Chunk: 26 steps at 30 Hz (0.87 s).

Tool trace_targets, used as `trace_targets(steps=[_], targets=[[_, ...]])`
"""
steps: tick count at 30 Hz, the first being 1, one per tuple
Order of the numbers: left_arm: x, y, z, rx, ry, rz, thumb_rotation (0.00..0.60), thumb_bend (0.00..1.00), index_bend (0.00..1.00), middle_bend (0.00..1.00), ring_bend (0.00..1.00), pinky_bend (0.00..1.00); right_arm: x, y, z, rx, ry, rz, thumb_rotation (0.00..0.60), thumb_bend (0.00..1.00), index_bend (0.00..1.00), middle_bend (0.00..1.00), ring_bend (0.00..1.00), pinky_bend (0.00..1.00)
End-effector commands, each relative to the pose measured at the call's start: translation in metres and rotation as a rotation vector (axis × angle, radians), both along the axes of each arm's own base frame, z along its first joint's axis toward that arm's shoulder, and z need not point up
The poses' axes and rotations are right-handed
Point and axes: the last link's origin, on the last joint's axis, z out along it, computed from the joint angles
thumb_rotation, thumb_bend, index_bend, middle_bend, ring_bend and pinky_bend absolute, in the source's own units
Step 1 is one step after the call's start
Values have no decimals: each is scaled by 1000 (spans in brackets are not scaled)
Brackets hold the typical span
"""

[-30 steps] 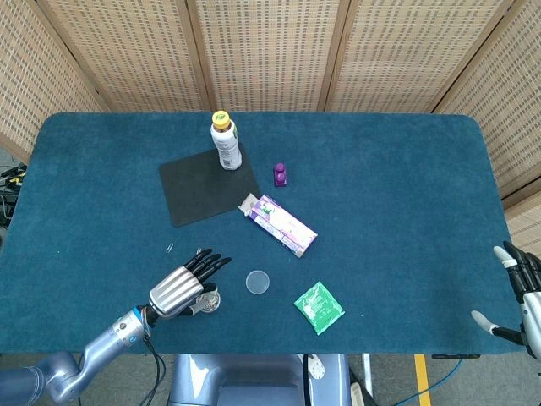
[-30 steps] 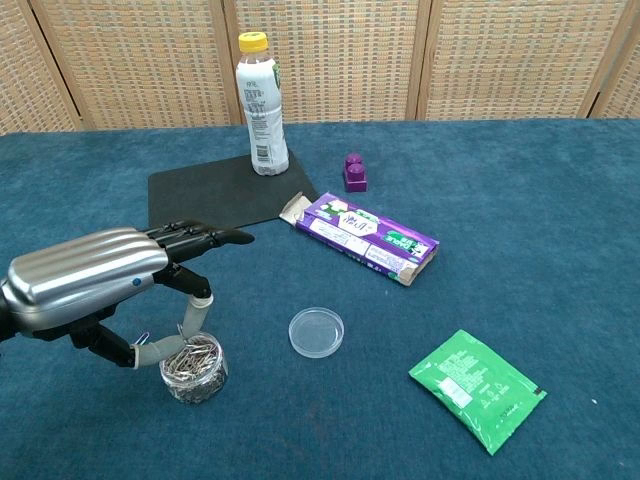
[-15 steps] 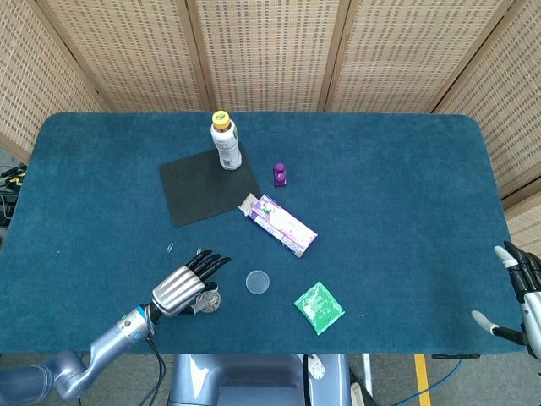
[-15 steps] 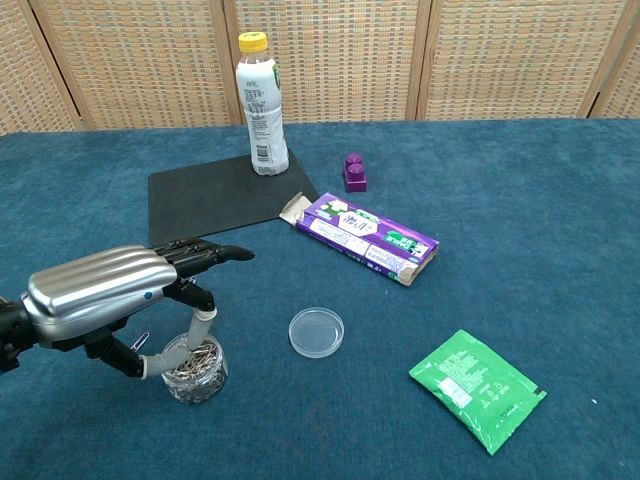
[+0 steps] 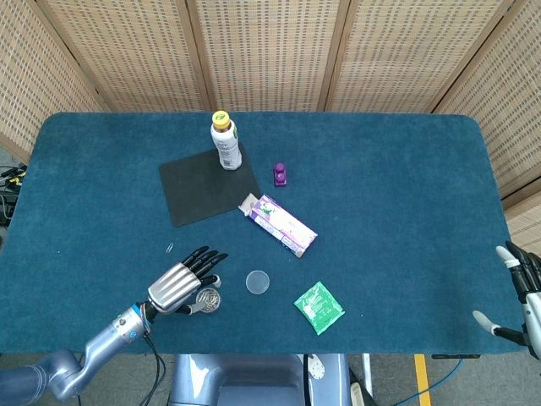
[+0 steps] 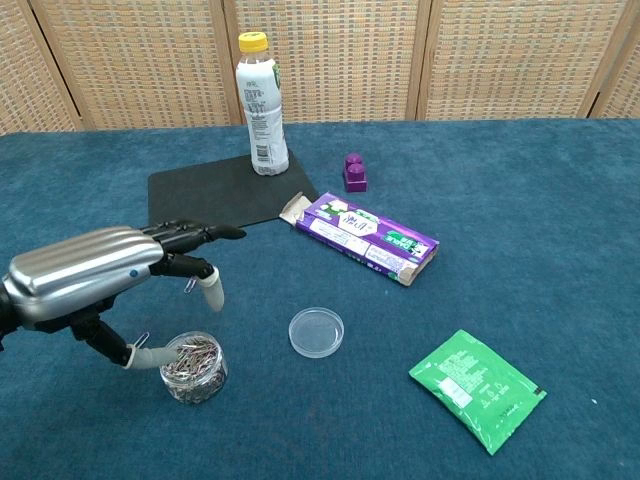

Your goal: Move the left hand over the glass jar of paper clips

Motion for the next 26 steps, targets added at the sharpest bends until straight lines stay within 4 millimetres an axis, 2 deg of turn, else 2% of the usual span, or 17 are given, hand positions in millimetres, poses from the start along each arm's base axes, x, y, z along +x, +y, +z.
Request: trace_targets(steps=[1, 5, 7, 8, 10, 12, 17, 18, 19, 23, 26], targets=[[3, 2, 26, 47, -74, 7, 600, 247, 377, 0, 0, 0, 0, 0, 1, -1, -1, -1, 600, 0, 6, 0, 0, 0], [-1, 4, 70, 129, -153, 43, 600, 242, 352, 0, 0, 0, 0, 0, 0, 2, -2, 3, 600, 0, 6, 0, 0, 0], [-8, 6, 87, 190, -147, 76, 600, 228, 307, 0, 0, 0, 1, 1, 1, 2, -3, 6, 600, 0, 6, 0, 0, 0], [-15, 7, 98, 239, -126, 107, 600, 213, 268, 0, 0, 0, 1, 1, 1, 1, -3, 8, 600, 0, 6, 0, 0, 0], [-28, 5, 113, 310, -81, 184, 600, 137, 91, 0, 0, 0, 2, 2, 1, 1, -3, 10, 600, 0, 6, 0, 0, 0], [-39, 1, 126, 359, -53, 274, 600, 71, 8, 0, 0, 0, 2, 3, 1, 2, -4, 13, 600, 0, 6, 0, 0, 0], [-66, -20, 158, 477, -49, 488, 600, 21, 0, 0, 0, 0, 3, 3, 0, 8, -3, 15, 600, 0, 6, 0, 0, 0], [-81, -35, 172, 525, -54, 573, 600, 19, 0, 0, 0, 0, 3, 3, -1, 13, -2, 15, 600, 0, 6, 0, 0, 0], [-85, -44, 177, 538, -60, 600, 600, 17, 0, 0, 0, 0, 2, 2, -2, 15, -1, 12, 600, 0, 6, 0, 0, 0], [-93, -60, 185, 548, -80, 654, 600, 16, 0, 0, 0, 0, 1, 2, -2, 10, 3, 4, 600, 0, 6, 0, 0, 0], [-91, -64, 189, 554, -60, 649, 600, 29, 0, 0, 0, 0, 1, 2, -1, 3, 3, 6, 600, 0, 6, 0, 0, 0]])
